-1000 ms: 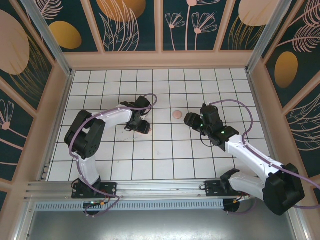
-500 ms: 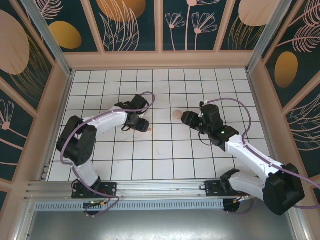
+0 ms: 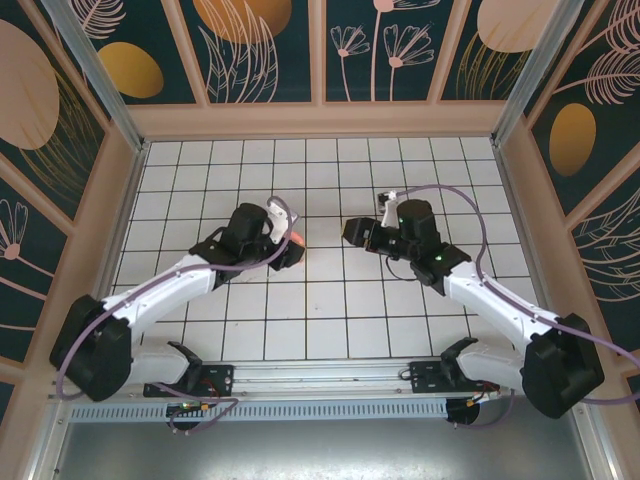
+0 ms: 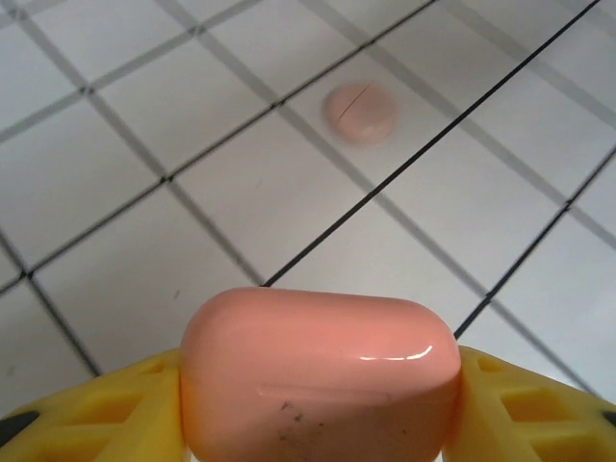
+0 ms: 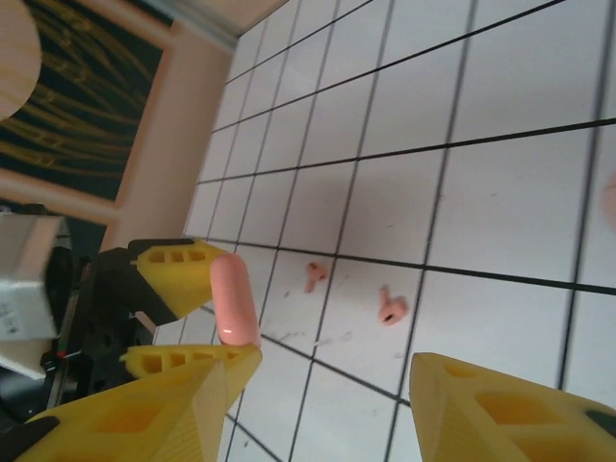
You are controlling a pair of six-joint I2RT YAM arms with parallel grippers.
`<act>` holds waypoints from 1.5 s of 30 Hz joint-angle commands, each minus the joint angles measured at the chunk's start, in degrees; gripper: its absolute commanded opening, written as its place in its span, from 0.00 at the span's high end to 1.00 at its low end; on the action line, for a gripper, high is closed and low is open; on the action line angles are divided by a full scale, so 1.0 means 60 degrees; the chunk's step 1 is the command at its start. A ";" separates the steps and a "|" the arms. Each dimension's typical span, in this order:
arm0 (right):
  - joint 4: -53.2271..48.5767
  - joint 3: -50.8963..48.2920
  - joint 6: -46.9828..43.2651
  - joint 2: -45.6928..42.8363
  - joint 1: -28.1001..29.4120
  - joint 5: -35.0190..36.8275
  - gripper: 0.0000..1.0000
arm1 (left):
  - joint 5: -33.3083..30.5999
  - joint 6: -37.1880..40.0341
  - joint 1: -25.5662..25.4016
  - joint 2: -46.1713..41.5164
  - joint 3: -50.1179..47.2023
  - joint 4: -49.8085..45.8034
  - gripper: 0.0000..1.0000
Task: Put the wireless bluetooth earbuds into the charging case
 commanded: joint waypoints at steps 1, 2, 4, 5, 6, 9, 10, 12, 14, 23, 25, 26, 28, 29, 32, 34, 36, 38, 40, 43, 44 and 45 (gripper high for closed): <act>0.0367 0.0755 -0.0474 0.0424 0.0321 -0.1113 0.47 | 0.1240 0.0663 -0.0091 -0.0473 -0.0597 0.2237 0.66; 0.0288 0.0920 -0.0569 0.0554 0.0409 -0.1255 0.48 | 0.1408 0.0796 -0.0113 -0.0489 -0.0667 0.2359 0.66; 0.0252 0.1121 -0.0718 0.0747 0.0526 -0.1540 0.48 | 0.1665 0.1068 -0.0128 -0.0466 -0.0685 0.2415 0.66; 0.0267 0.1208 -0.0750 0.0833 0.0560 -0.1664 0.48 | 0.1764 0.1231 -0.0161 -0.0451 -0.0703 0.2414 0.67; 0.0280 0.1284 -0.0763 0.0934 0.0582 -0.1804 0.48 | 0.1797 0.1349 -0.0212 -0.0451 -0.0725 0.2459 0.67; 0.0199 0.1565 -0.0909 0.1223 0.0705 -0.2098 0.48 | 0.1869 0.1469 -0.0286 -0.0477 -0.0781 0.2600 0.67; 0.0087 0.1647 -0.0990 0.1324 0.0755 -0.2098 0.48 | 0.1922 0.1485 -0.0296 -0.0490 -0.0795 0.2648 0.67; -0.0096 0.1822 -0.1128 0.1523 0.0851 -0.2169 0.48 | 0.1960 0.1538 -0.0341 -0.0509 -0.0826 0.2713 0.67; -0.0211 0.1952 -0.1219 0.1696 0.0946 -0.2228 0.48 | 0.1989 0.1585 -0.0377 -0.0507 -0.0802 0.2701 0.67; -0.0685 0.2177 -0.1412 0.2091 0.1038 -0.2035 0.53 | 0.1839 0.1548 -0.0480 -0.0609 -0.0836 0.2755 0.67; -0.0708 0.2179 -0.1401 0.2157 0.1042 -0.2108 0.56 | 0.1753 0.1545 -0.0491 -0.0643 -0.0822 0.2751 0.67; -0.0725 0.2181 -0.1397 0.2179 0.1052 -0.2168 0.57 | 0.1699 0.1537 -0.0491 -0.0654 -0.0821 0.2761 0.67; -0.0770 0.2183 -0.1411 0.2221 0.1067 -0.2250 0.59 | 0.1667 0.1558 -0.0505 -0.0695 -0.0802 0.2752 0.67; -0.0785 0.2183 -0.1411 0.2225 0.1067 -0.2293 0.60 | 0.1646 0.1554 -0.0514 -0.0710 -0.0787 0.2757 0.67; -0.0858 0.2212 -0.1433 0.2283 0.1087 -0.2400 0.64 | 0.1639 0.1553 -0.0528 -0.0742 -0.0744 0.2752 0.67; -0.0847 0.2231 -0.1441 0.2302 0.1082 -0.2504 0.66 | 0.1623 0.1546 -0.0530 -0.0734 -0.0722 0.2761 0.67; -0.0840 0.2245 -0.1441 0.2320 0.1097 -0.2551 0.72 | 0.1616 0.1552 -0.0520 -0.0707 -0.0677 0.2721 0.67; -0.0829 0.2229 -0.1483 0.2285 0.1097 -0.2552 0.77 | 0.1548 0.1494 -0.0546 -0.0660 -0.0648 0.2668 0.66; -0.0818 0.2198 -0.1535 0.2215 0.1093 -0.2527 0.81 | 0.1471 0.1455 -0.0546 -0.0615 -0.0586 0.2583 0.62; -0.0803 0.2134 -0.1628 0.2073 0.1097 -0.2361 0.82 | 0.1404 0.1376 -0.0542 -0.0579 -0.0514 0.2489 0.44; -0.0804 0.2082 -0.1672 0.2001 0.1083 -0.2270 0.82 | 0.1425 0.1352 -0.0544 -0.0550 -0.0463 0.2412 0.33; -0.0814 0.2044 -0.1731 0.1924 0.1067 -0.2186 0.83 | 0.1453 0.1333 -0.0545 -0.0540 -0.0404 0.2336 0.26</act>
